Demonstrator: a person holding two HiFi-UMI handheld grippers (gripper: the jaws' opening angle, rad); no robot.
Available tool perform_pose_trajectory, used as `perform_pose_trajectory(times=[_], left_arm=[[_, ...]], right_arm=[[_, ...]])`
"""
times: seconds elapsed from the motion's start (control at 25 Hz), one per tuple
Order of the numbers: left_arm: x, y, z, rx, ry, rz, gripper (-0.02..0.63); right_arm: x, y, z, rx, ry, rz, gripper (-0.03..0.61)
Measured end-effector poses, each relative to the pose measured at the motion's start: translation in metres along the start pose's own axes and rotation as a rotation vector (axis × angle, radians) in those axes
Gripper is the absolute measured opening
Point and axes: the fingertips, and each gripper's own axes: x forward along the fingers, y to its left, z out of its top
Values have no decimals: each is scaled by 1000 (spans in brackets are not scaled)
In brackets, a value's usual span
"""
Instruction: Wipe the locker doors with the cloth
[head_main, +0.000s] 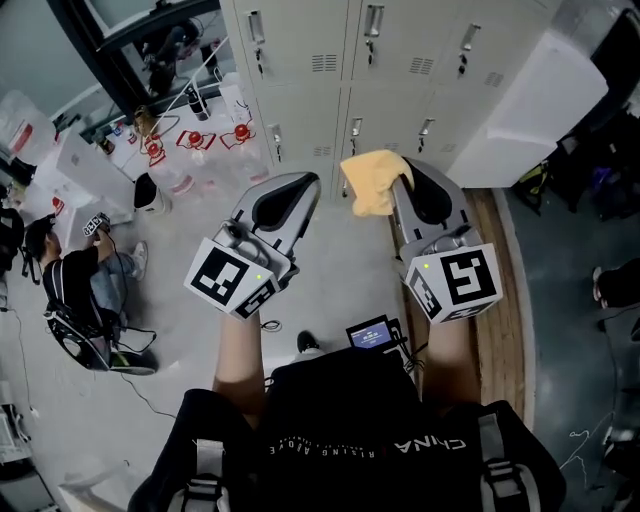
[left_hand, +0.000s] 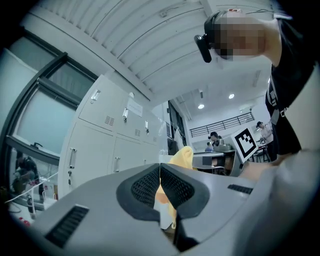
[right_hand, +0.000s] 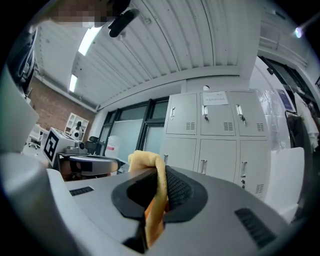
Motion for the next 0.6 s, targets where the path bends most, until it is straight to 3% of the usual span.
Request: perform_pose_trajectory(times=[0.36, 0.6], left_arm=[[58, -52, -4, 83, 42, 55, 20], [69, -66, -5, 96, 61, 53, 20]], right_arm=[[-46, -58, -6, 38, -24, -10, 51], [-52, -64, -9, 15, -22, -11, 51]])
